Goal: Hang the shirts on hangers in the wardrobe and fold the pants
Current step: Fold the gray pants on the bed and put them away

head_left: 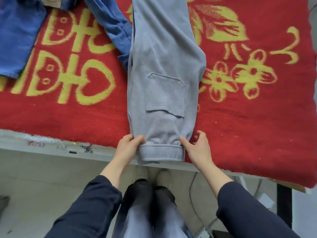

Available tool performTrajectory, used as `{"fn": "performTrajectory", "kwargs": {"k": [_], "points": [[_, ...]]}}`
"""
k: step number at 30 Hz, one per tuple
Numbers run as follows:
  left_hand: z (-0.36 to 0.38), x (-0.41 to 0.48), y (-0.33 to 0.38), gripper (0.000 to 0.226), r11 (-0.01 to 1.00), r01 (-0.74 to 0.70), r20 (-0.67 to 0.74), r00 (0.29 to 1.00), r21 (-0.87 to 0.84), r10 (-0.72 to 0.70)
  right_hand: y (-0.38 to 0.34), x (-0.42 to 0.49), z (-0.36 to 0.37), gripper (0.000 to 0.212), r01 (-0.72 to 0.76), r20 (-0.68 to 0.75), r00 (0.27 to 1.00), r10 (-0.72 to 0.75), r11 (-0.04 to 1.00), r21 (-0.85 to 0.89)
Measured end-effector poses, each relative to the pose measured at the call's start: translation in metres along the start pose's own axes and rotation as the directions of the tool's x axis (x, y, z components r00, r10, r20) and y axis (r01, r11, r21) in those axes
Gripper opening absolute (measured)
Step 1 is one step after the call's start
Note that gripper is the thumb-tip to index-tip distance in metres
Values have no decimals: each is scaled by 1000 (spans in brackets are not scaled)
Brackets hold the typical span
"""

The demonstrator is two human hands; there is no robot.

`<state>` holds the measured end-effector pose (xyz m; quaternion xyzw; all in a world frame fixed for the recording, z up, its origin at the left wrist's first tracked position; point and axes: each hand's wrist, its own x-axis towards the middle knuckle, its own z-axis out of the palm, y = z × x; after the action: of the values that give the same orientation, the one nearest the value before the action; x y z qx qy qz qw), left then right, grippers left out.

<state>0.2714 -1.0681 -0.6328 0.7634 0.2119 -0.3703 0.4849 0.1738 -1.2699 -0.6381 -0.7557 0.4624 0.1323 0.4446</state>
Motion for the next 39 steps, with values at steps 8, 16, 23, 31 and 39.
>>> {"fn": "performTrajectory", "kwargs": {"k": [8, 16, 23, 31, 39], "points": [[-6, -1, -17, 14, 997, -6, 22, 1000, -77, 8, -4, 6, 16, 33, -106, 97, 991, 94, 988, 115], [0, -57, 6, 38, 975, 37, 199, 980, -218, 8, -27, -26, -57, 11, -32, 59, 998, 11, 933, 358], [14, -134, -17, 70, 977, 213, 343, 916, 20, -207, 21, -80, -89, 18, -370, 280, 900, 334, 925, 87], [12, -143, 41, 69, 997, 65, 336, 939, 29, -71, -3, -65, -126, 84, -290, 225, 945, 238, 927, 236], [-10, -47, 182, 18, 943, 49, 274, 961, -329, 46, -145, 20, -156, 34, -262, 285, 953, 105, 757, 599]]}}
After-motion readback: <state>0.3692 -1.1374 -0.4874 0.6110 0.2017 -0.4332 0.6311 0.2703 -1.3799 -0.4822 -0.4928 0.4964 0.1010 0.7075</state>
